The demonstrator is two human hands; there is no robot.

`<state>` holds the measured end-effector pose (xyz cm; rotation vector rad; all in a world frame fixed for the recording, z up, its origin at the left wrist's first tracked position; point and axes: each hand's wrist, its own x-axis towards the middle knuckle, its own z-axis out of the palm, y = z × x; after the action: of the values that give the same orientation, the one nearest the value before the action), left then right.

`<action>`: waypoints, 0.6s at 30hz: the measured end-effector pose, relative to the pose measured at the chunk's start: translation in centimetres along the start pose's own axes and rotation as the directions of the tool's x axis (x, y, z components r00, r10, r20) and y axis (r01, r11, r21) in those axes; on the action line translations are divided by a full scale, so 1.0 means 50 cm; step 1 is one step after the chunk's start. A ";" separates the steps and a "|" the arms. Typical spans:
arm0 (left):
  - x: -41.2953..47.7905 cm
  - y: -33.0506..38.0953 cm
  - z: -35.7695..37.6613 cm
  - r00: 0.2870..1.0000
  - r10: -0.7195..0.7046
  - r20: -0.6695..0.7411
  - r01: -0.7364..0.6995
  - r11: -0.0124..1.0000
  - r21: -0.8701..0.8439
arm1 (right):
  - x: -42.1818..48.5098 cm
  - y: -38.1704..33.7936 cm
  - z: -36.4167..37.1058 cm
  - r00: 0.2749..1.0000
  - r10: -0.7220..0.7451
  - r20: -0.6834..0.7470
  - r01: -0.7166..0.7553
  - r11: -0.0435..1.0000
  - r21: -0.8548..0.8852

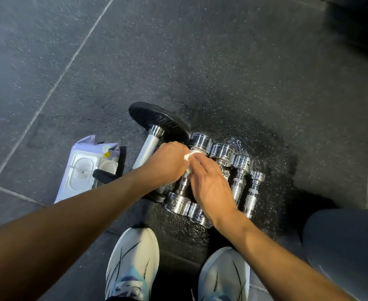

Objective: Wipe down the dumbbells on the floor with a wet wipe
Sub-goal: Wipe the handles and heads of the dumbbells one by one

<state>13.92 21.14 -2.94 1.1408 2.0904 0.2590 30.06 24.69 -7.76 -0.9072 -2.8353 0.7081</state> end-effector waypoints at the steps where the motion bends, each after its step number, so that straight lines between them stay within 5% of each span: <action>1: 0.000 0.004 -0.001 1.000 -0.002 -0.014 0.002 1.000 -0.008 | 0.003 -0.002 -0.003 1.000 0.011 0.007 -0.011 1.000 -0.003; 6: -0.002 0.015 -0.004 0.999 -0.050 -0.017 0.049 0.997 -0.053 | 0.003 -0.019 -0.016 1.000 0.023 0.019 -0.023 0.999 -0.039; 18: -0.003 0.011 -0.037 0.970 -0.051 0.239 0.024 0.993 0.115 | 0.017 -0.013 -0.058 0.987 -0.001 0.163 -0.021 0.991 0.133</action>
<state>13.07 21.62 -1.29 1.1350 1.9271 -0.0153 29.64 25.90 -4.94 -0.8810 -2.8786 1.0053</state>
